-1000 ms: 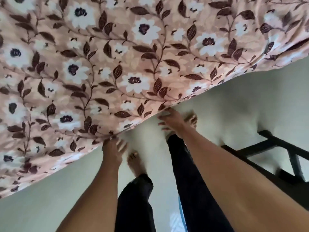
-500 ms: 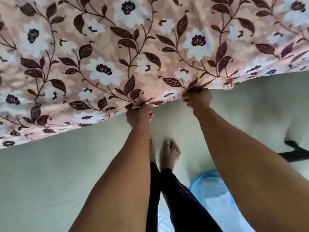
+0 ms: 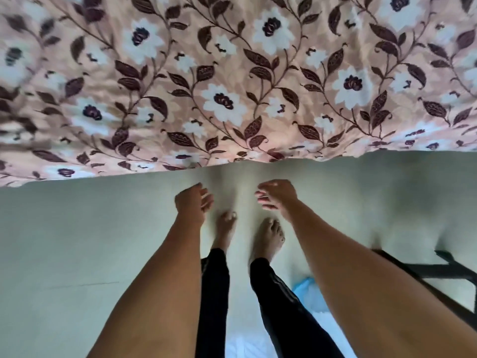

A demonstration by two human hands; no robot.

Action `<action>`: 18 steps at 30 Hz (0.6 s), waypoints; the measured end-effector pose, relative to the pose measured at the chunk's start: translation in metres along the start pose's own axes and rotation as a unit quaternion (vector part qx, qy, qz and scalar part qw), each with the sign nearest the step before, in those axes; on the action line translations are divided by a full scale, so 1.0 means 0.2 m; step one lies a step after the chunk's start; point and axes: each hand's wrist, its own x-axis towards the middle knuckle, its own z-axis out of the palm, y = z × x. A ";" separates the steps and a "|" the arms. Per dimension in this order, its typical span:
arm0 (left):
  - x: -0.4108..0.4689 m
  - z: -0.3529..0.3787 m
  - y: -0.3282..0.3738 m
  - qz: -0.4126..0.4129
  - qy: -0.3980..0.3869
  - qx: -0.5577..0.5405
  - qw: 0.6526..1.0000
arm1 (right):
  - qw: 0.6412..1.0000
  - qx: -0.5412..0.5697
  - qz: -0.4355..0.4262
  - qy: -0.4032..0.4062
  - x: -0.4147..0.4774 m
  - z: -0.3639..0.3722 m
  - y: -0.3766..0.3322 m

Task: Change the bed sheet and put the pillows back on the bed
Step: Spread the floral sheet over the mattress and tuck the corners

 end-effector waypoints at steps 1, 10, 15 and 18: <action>0.02 -0.07 0.08 0.022 0.004 -0.029 0.999 | 1.000 -0.001 -0.016 -0.017 0.00 0.10 -0.01; 0.32 -0.41 0.51 0.122 0.000 -0.033 0.992 | 0.989 0.088 -0.099 0.059 0.20 0.68 -0.20; 0.34 -0.45 0.44 0.081 0.042 0.024 0.996 | 0.989 0.045 -0.080 0.120 0.20 0.78 -0.06; 0.39 -0.40 0.48 0.085 0.061 0.027 0.994 | 0.984 0.021 -0.084 0.155 0.29 0.85 -0.06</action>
